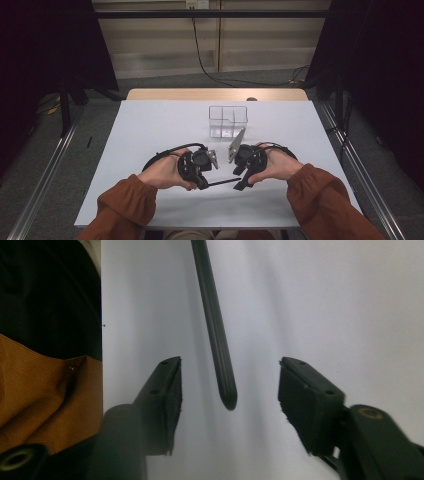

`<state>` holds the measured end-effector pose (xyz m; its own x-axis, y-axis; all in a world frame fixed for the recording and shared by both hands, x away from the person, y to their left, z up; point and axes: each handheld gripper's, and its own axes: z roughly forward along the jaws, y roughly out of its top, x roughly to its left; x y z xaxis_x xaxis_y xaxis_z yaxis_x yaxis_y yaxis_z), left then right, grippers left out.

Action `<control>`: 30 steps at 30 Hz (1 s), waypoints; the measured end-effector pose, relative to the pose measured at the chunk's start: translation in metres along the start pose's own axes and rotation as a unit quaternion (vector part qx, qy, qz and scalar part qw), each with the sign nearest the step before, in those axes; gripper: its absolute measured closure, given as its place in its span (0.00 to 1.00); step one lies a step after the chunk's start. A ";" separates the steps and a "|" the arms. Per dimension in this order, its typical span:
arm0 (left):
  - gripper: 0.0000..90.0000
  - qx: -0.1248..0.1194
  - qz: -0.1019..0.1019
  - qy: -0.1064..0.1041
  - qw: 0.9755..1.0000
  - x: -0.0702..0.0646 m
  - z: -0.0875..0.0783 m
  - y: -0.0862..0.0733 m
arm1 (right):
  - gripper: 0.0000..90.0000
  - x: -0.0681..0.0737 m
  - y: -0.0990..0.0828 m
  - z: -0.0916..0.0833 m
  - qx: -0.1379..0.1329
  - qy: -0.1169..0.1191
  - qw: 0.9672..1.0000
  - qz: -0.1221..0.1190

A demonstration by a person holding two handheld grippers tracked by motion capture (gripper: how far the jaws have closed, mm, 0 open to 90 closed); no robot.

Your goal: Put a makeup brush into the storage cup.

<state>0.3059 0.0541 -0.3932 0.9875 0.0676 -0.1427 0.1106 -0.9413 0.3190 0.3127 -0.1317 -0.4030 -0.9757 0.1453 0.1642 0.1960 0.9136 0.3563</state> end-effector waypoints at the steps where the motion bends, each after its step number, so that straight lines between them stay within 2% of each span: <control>1: 0.93 0.002 0.001 0.001 1.000 0.000 0.001 0.000 | 0.56 -0.001 0.001 0.001 0.002 0.003 1.000 -0.002; 4: 0.93 0.005 0.008 -0.001 1.000 0.000 0.000 0.001 | 0.62 -0.002 0.004 0.003 0.003 0.003 1.000 -0.004; 5: 0.93 0.002 0.008 0.005 1.000 -0.001 0.001 0.000 | 0.64 -0.002 0.004 0.003 0.002 0.002 1.000 -0.003; 6: 0.93 0.005 0.009 0.001 1.000 0.000 0.001 0.000 | 0.65 -0.002 0.005 0.003 0.001 0.006 1.000 -0.005; 11: 0.93 0.000 0.007 0.004 1.000 -0.001 0.001 0.000 | 0.73 -0.001 0.008 0.005 0.003 0.008 1.000 -0.011; 13: 0.93 0.002 0.013 0.001 1.000 0.000 -0.001 0.000 | 0.75 -0.001 0.008 0.006 0.002 0.009 1.000 -0.012; 14: 0.93 -0.002 0.008 0.000 1.000 -0.001 -0.001 0.000 | 0.77 -0.001 0.008 0.006 0.003 0.012 1.000 -0.012; 20: 0.93 -0.001 0.012 0.006 1.000 0.000 0.000 -0.001 | 0.90 0.001 0.009 0.009 -0.002 0.010 0.999 -0.033; 22: 0.93 -0.001 0.017 0.006 1.000 0.000 0.000 -0.002 | 0.91 0.001 0.009 0.009 -0.004 0.005 0.999 -0.043; 28: 0.93 0.002 0.027 0.008 1.000 0.001 0.001 -0.001 | 0.93 0.002 0.009 0.010 0.002 0.012 0.999 -0.045; 30: 0.93 -0.004 0.021 0.008 1.000 0.001 0.002 -0.002 | 0.93 0.002 0.008 0.011 0.003 0.013 0.999 -0.046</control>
<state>0.3067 0.0555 -0.3961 0.9929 0.0328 -0.1145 0.0694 -0.9409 0.3316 0.3110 -0.1197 -0.4098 -0.9865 0.0512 0.1557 0.1056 0.9252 0.3645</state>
